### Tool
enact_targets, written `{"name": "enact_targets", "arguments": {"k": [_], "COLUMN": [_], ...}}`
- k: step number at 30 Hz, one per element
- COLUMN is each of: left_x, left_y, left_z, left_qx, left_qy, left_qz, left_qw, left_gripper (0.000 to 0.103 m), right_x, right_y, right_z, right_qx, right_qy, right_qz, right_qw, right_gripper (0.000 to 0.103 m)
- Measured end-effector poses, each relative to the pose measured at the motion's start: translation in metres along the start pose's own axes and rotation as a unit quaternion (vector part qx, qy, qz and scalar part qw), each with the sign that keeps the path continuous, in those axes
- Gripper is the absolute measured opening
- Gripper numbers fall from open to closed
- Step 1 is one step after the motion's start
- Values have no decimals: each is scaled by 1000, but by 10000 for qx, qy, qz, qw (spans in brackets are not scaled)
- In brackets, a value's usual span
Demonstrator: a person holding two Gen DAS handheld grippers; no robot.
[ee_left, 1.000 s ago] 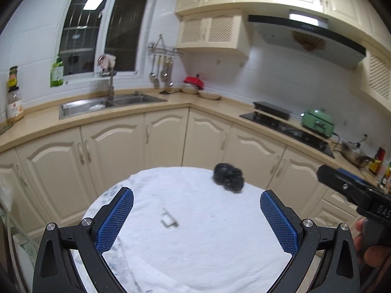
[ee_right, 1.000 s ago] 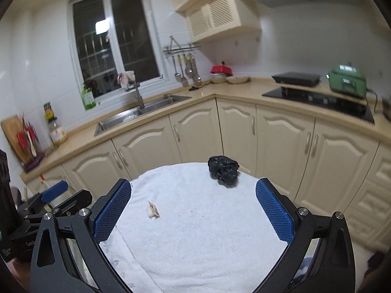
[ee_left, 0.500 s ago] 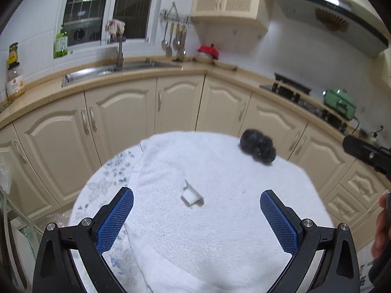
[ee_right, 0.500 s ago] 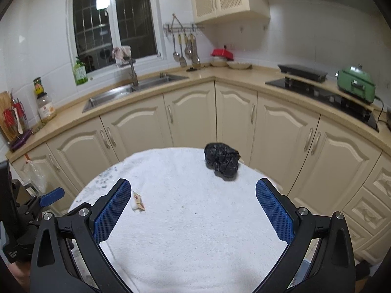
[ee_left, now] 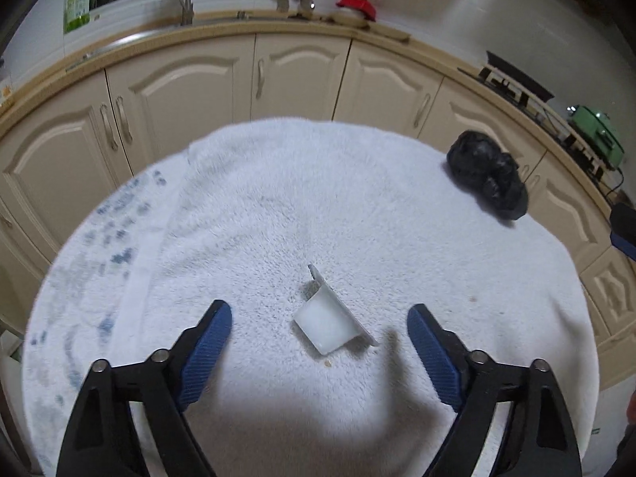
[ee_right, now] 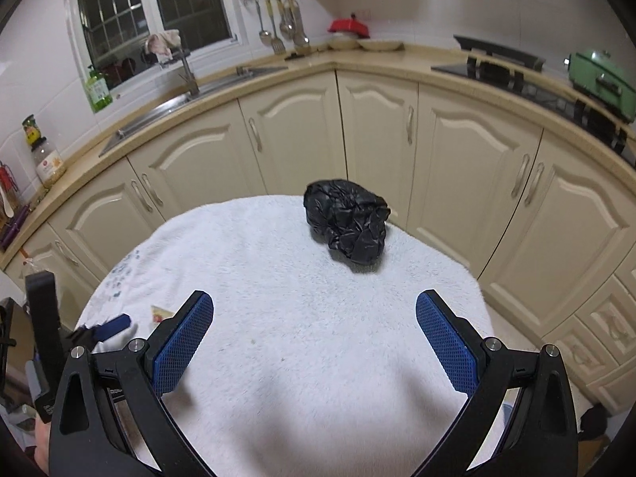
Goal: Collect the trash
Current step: 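Grasp the white plastic cup with the left tool while the right tool grasps the black bag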
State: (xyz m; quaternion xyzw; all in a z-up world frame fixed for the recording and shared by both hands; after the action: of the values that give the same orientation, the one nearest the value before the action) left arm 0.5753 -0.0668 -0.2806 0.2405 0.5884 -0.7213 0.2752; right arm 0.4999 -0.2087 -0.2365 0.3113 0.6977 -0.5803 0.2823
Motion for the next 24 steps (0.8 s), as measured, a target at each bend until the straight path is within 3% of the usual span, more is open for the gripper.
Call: {"name": "enact_targets", "arguments": {"k": [3,6,11,12,19,24], "left_x": [-5,-10,-26,-30,-39,-31], "left_y": [8,19,32,34,60,50], "left_z": [9,12,14,15,20,15], "left_qx": [-4,69,240,285,332,358], "left_qy": [217,274,312,337,387,307], "left_qz": [205,216,239,275,250,250], "left_qw": [9996,9994,9989,9986,9984,9986], "left_gripper": [41,34,32,18,19,19], "right_x": [1,2,1,1,-14,-27], "right_y": [14,25,44,47,81,116], "right_z": [5,5,11,13,21,26], "right_qx": [-17,-51,-47,-38,84,241], "right_qy": [26,60,141,162,65,-111], "right_qz": [-92,-153,-239,-254,-358,-487], "right_qw": [10000,9999,9996,9995,9993,9985], "right_gripper": [103,103,103,103,103,103]}}
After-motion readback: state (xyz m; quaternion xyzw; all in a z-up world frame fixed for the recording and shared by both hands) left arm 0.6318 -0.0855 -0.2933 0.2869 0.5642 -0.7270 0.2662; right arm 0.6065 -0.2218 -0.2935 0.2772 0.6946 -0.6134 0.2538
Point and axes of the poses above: each gripper's, at about its wrist camera, not at the fingertips, and y roughly the way its jaws point, z to its right, x to its underside, the point moved 4 cm from there along y, roughly the way its jaws point, and after that the axes turned 6 degrees about z, right-handed, at the moved point
